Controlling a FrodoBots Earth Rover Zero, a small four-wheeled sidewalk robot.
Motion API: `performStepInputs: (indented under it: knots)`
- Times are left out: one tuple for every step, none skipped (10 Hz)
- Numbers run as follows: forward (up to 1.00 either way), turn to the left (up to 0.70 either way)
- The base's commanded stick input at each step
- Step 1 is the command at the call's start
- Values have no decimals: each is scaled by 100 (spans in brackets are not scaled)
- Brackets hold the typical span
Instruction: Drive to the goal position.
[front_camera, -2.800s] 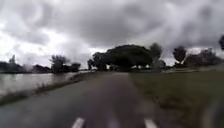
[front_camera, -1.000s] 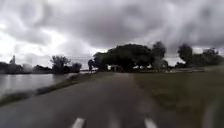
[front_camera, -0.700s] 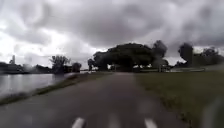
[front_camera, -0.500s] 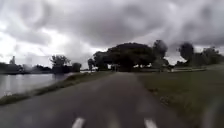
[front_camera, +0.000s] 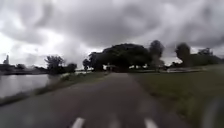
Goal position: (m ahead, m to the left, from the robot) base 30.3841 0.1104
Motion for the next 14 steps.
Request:
performStepInputs:
  knots:
    - [100,0]
    - [100,-6]
    - [100,-16]
    - [100,-27]
    - [100,-37]
    - [100,-7]
    - [100,0]
    - [100,0]
    - [100,0]
    - [100,0]
    - [100,0]
    - [100,0]
    - [100,0]
    - [100,0]
